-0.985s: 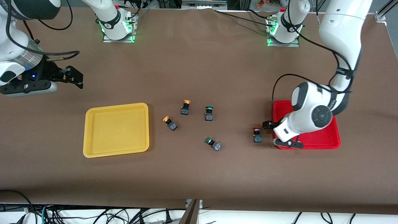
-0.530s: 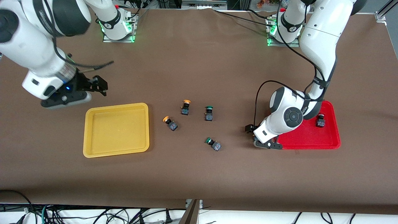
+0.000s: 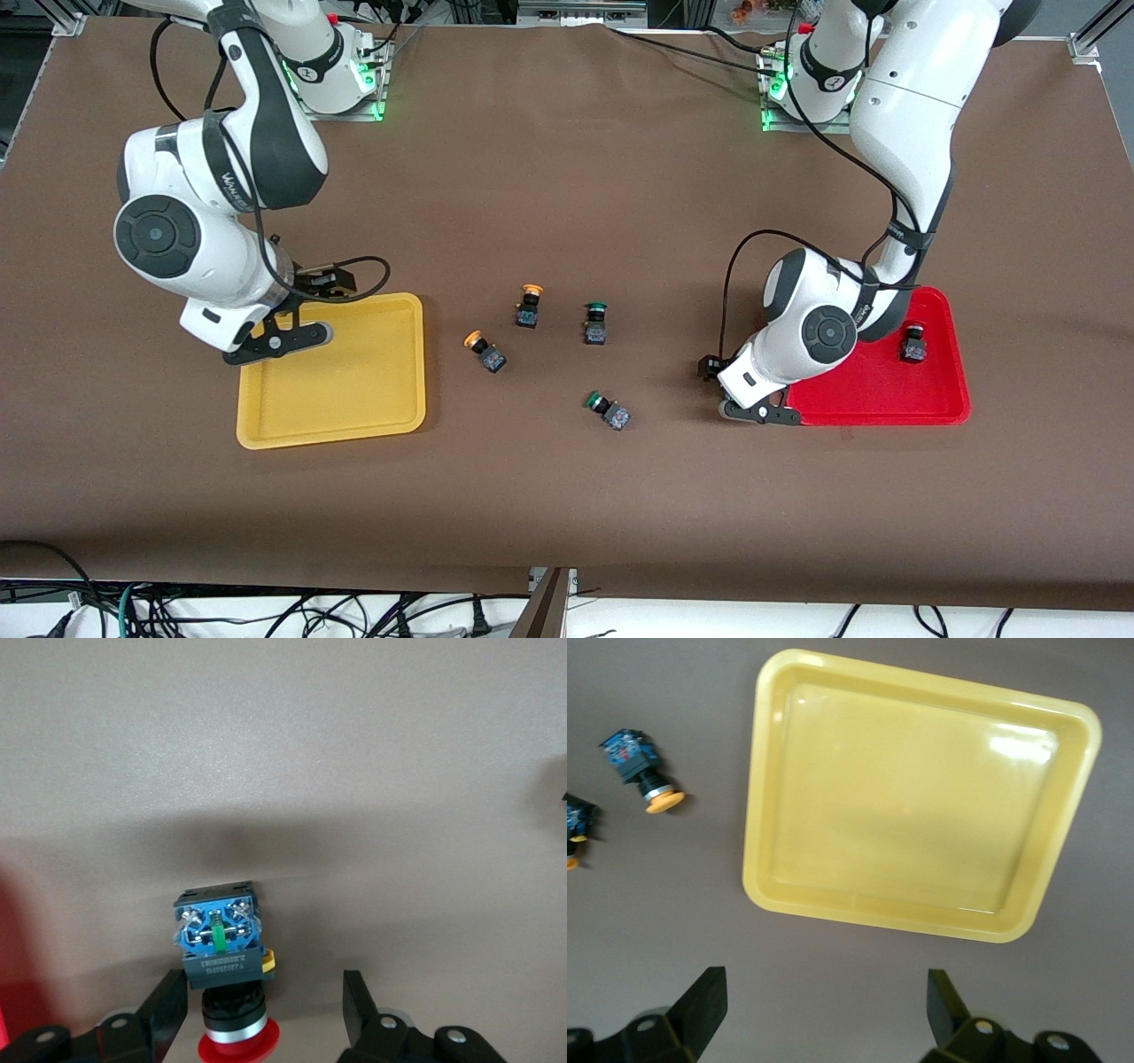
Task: Place red and yellow buttons in trays
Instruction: 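Grasp the red button with the left gripper while the right grasps orange button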
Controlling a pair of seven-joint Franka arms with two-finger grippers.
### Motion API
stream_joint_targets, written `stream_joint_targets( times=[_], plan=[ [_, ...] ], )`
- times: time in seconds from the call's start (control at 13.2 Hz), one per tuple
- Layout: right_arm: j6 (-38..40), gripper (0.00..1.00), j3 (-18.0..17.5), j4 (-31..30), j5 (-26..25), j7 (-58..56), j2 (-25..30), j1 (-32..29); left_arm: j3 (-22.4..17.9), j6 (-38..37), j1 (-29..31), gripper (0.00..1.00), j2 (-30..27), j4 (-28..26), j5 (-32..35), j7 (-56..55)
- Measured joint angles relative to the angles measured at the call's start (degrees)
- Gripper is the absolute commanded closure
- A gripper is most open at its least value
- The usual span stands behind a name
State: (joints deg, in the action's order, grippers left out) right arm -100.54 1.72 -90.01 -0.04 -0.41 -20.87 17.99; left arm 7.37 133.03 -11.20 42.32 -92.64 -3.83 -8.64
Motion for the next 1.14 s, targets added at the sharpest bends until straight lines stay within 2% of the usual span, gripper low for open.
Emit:
stream_joint_targets(
  times=[0.08, 0.15, 0.23, 0.45, 0.53, 0.68, 0.83, 1.14],
  plan=[
    [-0.16, 0.0, -0.72, 0.03, 1.41, -0.02, -0.54, 0.52, -0.08, 0.01, 0.0, 0.22, 0.27, 0.01, 0.0, -0.01],
    [-1.04, 0.0, -1.32, 0.04, 2.4, -0.01, -1.6, 1.41, -0.27, 0.3, -0.01, 0.45, 0.57, 0.02, 0.0, -0.03],
    [-3.02, 0.0, -1.65, 0.05, 2.77, 0.18, -3.04, 2.74, -0.6, 1.28, -0.01, 0.62, 0.88, 0.04, 0.0, -0.03],
    [-11.2, 0.0, -2.75, 0.14, 5.4, 0.36, -8.42, 5.51, -1.04, 2.2, -0.01, 0.92, 1.12, 0.13, 0.01, -2.62],
    [-15.17, 0.0, -3.23, 0.14, 5.83, 0.35, -10.7, 6.42, -1.04, 2.21, -0.04, 0.97, 1.11, 0.25, 0.01, -3.71],
    [-23.26, 0.0, -3.53, 0.3, 5.95, 0.37, -15.38, 8.97, -1.11, 2.05, -0.04, 0.96, 1.06, 0.51, 0.01, -4.47],
    [-28.09, 0.0, -3.55, 0.78, 5.95, 0.37, -19.17, 10.69, -1.44, -0.71, 0.09, 0.92, 0.46, 1.42, 0.02, -4.41],
    [-30.05, 0.0, -3.54, 1.27, 5.94, 0.36, -20.91, 11.9, -3.28, -12.07, 2.84, 0.9, -4.36, 2.11, 0.45, 1.31]
  ],
)
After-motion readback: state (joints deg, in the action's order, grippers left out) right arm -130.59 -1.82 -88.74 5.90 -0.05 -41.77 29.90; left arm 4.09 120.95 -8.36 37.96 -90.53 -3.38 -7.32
